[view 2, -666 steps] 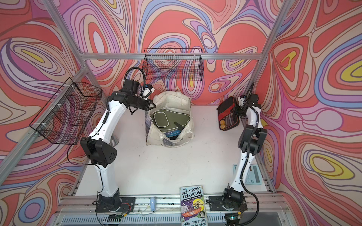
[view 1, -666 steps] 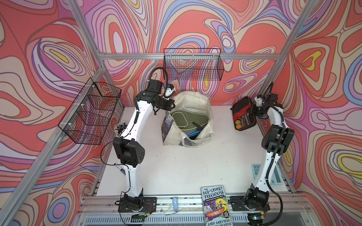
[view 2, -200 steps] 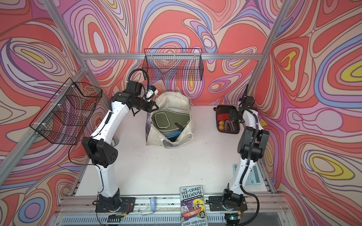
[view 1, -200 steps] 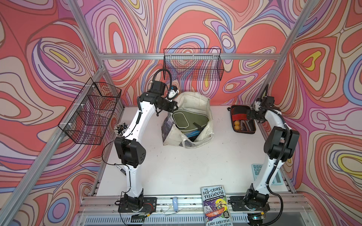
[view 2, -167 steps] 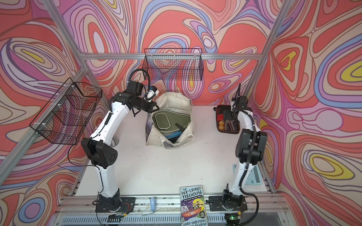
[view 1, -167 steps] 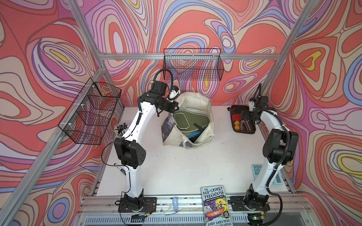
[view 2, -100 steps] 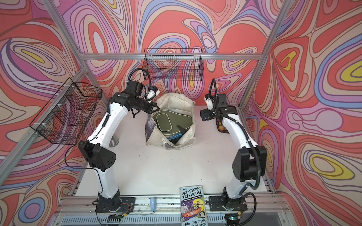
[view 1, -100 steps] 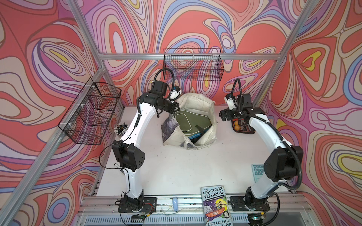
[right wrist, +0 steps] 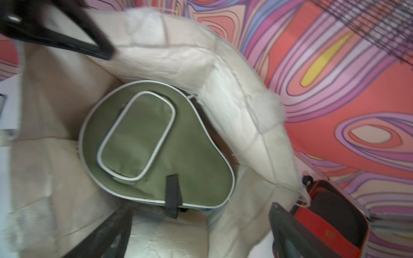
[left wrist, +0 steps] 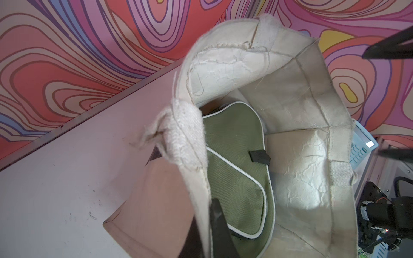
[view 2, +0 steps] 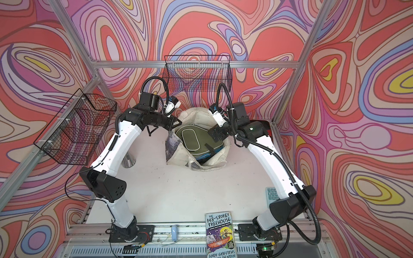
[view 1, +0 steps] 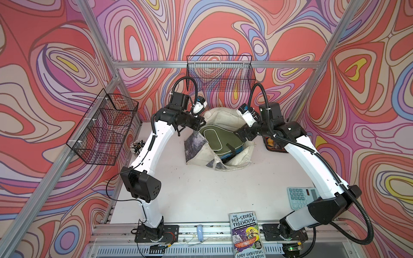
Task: Remove the ping pong set from the canvas bag
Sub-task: Pick up the ping pong set from the canvas bag.
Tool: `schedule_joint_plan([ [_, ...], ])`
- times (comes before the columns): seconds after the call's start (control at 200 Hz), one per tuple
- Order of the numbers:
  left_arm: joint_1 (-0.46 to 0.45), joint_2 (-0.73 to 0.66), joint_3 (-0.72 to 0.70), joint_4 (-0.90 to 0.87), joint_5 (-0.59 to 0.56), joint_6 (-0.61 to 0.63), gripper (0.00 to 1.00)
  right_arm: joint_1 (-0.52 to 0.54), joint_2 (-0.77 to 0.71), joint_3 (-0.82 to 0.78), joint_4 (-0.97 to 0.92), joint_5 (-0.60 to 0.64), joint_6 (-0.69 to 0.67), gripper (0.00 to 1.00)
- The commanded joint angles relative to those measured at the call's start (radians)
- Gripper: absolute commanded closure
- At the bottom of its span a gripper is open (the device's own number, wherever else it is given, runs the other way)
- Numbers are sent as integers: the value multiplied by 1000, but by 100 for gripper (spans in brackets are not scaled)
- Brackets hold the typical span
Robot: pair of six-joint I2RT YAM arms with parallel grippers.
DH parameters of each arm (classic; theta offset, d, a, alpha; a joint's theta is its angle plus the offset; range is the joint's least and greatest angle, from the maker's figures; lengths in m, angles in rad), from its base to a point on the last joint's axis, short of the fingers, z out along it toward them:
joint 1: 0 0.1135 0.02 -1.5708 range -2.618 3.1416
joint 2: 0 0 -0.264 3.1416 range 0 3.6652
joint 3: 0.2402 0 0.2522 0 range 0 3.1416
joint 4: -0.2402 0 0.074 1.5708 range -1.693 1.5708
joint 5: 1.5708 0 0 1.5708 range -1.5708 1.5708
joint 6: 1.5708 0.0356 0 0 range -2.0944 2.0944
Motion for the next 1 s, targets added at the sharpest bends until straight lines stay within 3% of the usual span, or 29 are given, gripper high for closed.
schedule_joint_plan([
  [0.0,-13,-109,22,247,137,-17,100,33,73,6,-66,-87,-44,2],
  [0.21,-13,-145,20,353,213,-65,100,35,218,1,21,-184,-10,3],
  [0.486,-13,-147,15,394,245,-43,100,27,371,100,83,-130,50,2],
  [0.601,-8,-166,-31,421,269,-26,100,5,378,107,76,-134,41,2],
  [0.831,48,-224,-205,595,440,-89,100,-74,358,73,114,-121,-1,2],
  [0.997,63,-226,-251,602,505,-67,100,-103,405,121,105,-154,-21,2],
])
